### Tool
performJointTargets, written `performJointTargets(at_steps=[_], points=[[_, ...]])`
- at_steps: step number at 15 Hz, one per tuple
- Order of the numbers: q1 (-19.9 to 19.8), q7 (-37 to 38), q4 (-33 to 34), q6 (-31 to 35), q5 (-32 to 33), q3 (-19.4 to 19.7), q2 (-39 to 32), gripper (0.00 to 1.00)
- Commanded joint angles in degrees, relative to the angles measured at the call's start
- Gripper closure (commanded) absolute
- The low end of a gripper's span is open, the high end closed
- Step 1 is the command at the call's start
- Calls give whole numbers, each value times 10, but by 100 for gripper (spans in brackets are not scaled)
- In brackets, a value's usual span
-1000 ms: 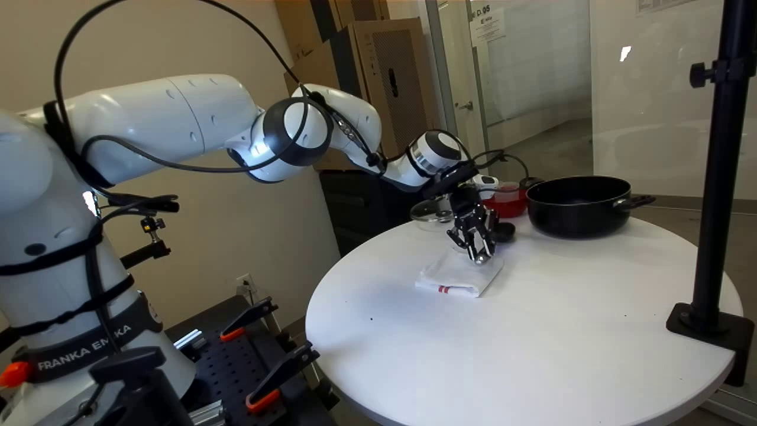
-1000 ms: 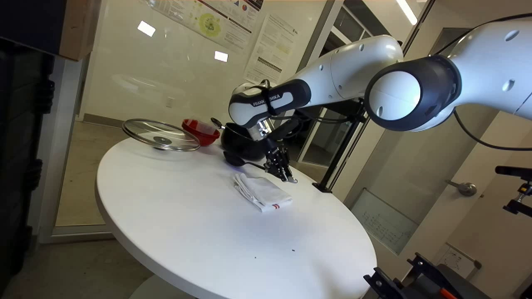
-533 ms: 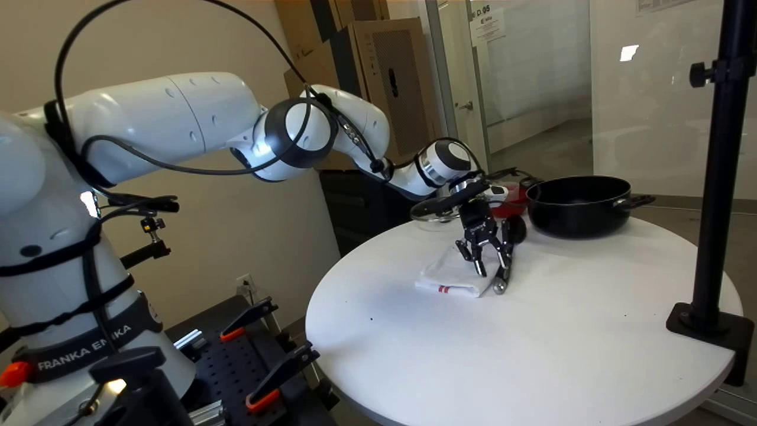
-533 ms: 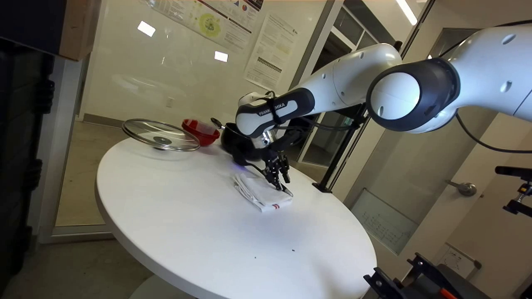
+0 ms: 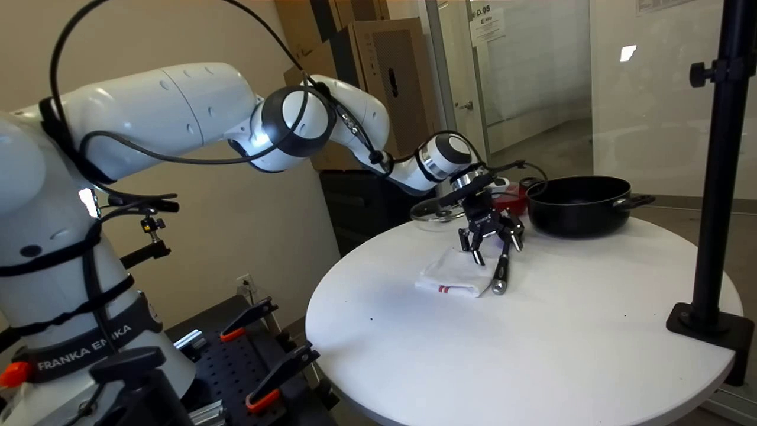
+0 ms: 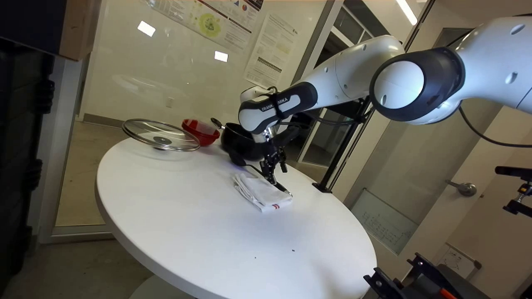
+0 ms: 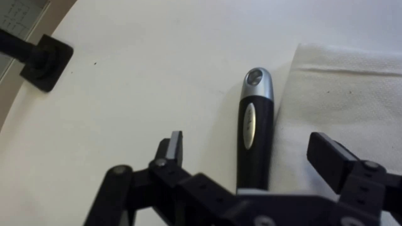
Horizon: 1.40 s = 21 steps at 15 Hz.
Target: Move the black spoon to the left
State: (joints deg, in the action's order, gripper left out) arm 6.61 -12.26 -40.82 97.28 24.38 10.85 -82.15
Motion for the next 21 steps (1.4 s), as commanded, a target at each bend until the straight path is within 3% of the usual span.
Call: performJointTargets(at_steps=[1,5,8,12,16,21], points=[[0,-83,-81,81,32,-1,81,0],[-9,-133,-130,113,11,-19,154,0],[-16,-71,-150,72,-41,-34,195,0],[-22,2,-175,73,-105,-43,233,0],[-26,42,-234,147,-139,-51,281,0],[-36,46,-359,336,-122,-71,348,0]])
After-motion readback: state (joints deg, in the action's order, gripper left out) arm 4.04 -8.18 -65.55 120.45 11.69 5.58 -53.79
